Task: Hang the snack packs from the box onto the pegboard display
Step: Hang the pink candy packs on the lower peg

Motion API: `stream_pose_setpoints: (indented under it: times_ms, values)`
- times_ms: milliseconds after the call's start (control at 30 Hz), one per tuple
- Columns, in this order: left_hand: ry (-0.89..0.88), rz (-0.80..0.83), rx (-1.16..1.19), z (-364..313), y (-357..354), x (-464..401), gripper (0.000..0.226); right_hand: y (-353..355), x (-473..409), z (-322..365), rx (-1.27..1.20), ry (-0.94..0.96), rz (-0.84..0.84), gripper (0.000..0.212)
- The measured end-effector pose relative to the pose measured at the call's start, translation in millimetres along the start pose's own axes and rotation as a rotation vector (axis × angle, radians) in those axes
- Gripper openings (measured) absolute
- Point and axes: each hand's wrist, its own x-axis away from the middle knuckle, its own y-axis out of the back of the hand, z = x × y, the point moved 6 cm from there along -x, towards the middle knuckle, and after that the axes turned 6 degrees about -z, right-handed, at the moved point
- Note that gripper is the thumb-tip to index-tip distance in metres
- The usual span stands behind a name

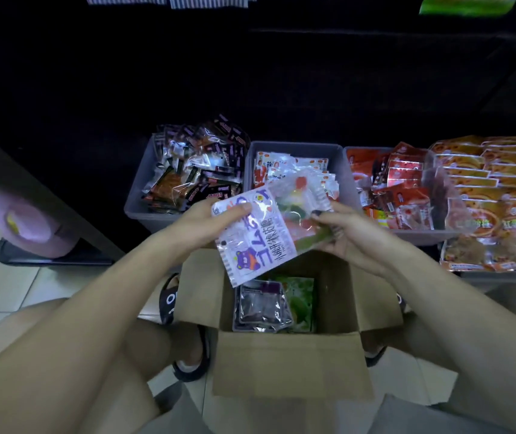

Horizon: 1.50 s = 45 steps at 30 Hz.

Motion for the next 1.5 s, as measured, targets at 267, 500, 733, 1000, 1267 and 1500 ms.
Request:
stream_pose_setpoints:
  times_ms: [267,500,733,1000,1267,1500]
  values:
    - [0.062,-0.015,0.358,-21,3,1,0.031,-18,-7,-67,-0.254,-0.200,-0.038,0.033]
    - [-0.035,-0.050,0.018,-30,12,-12,0.020,-14,-13,-82,0.978,-0.296,0.147,0.013]
    - [-0.215,-0.006,-0.323,-40,12,-17,0.015,-2,-43,-48,1.440,-0.199,0.193,0.025]
    - [-0.555,-0.250,-0.554,-61,10,-16,0.013,-12,-96,-175,1.347,-0.300,0.263,0.074]
    - [-0.733,-0.476,-0.573,-86,22,-15,0.010,-30,-152,-224,1.605,-0.160,0.245,0.107]
    - [-0.694,-0.440,-0.624,-80,25,-23,0.019,-39,-163,-246,1.787,-0.032,0.269,0.091]
